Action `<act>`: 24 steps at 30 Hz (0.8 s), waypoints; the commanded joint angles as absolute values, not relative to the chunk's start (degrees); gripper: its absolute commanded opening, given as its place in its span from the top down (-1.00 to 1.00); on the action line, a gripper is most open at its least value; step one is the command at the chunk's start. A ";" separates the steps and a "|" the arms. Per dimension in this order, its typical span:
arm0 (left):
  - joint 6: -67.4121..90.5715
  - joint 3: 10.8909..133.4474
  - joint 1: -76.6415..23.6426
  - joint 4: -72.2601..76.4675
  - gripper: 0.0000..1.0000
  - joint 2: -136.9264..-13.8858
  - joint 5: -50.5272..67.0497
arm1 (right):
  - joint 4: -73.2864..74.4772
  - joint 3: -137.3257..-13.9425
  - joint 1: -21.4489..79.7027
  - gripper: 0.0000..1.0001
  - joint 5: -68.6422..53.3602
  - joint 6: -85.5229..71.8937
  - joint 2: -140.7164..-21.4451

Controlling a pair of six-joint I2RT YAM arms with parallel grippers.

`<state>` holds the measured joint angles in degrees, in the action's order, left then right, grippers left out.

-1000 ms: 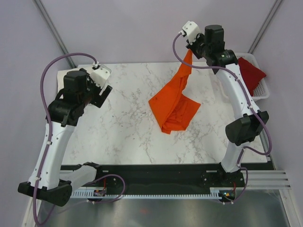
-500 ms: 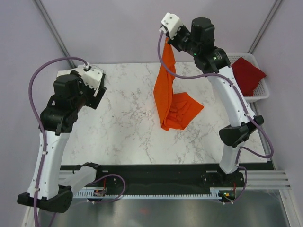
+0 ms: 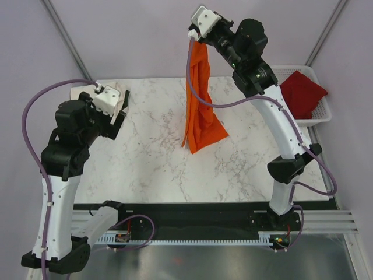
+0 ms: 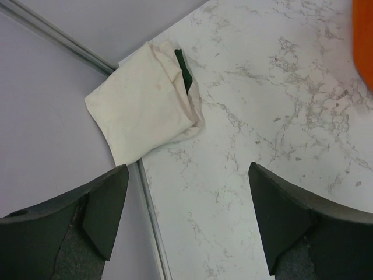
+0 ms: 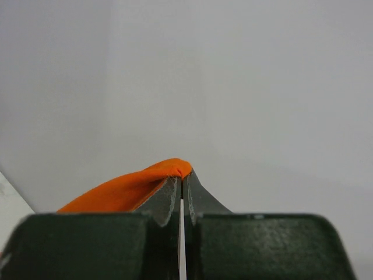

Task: Fold and stack the t-shirts
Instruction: Flatten the tshirt out

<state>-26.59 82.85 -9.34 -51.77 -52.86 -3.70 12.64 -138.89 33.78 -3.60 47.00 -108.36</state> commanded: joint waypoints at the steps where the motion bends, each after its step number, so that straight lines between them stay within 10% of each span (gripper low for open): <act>1: -25.48 84.55 -9.05 -52.38 -0.82 -54.40 -0.45 | 6.60 -132.47 28.14 1.00 -0.79 48.60 -108.63; 13: -22.50 82.10 -10.63 -53.35 -0.72 -75.22 14.67 | 5.27 -107.94 15.21 1.00 0.44 50.89 -109.51; 24: -25.40 83.13 -27.85 -50.19 -0.58 -97.45 4.05 | 2.91 -97.48 15.03 1.00 -3.25 47.64 -108.81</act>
<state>-24.75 79.29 -23.68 -51.72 -95.00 7.07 6.74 -99.09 15.16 -1.17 49.32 -112.31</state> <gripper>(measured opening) 0.793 0.012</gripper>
